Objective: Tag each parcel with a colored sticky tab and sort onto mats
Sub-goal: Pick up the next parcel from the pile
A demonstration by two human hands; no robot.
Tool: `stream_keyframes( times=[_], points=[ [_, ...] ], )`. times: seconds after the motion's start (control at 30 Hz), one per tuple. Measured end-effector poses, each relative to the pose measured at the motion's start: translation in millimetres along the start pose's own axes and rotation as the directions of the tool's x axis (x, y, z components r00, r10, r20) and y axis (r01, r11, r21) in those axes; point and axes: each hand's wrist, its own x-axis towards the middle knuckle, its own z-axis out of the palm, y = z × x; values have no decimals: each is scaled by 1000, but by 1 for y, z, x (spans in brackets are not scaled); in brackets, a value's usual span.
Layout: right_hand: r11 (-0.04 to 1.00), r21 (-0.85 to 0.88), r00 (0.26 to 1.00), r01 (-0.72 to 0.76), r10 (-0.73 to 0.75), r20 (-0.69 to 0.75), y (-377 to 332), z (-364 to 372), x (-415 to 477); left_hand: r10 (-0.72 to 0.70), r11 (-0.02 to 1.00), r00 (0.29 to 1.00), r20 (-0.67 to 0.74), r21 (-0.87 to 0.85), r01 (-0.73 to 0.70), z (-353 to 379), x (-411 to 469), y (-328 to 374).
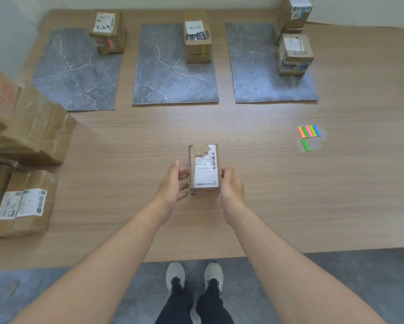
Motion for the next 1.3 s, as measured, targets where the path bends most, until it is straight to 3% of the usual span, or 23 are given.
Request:
stream_keyframes(
  times=[0.2,0.4,0.83,1.07,1.3],
  points=[
    [998,53,998,22,-19,-63,-22,-1,-19,52,998,999,3,25,-52,-9,-10,24],
    [985,85,986,152,-145,-79,-65,-7,-58,183,983,982,49,29,-184,-14,-39,66],
    [902,151,914,405,-392,-105,-140,-33,-154,483,870,859,170,17,-493,-15,-143,157],
    [862,184,881,473,-453,-138,-155,-41,-181,566,817,801,194,-1,-577,-16,-181,178],
    [842,211,868,496,-470,-162,-157,-56,-183,559,816,791,250,1,-577,-6,-193,180]
  ],
)
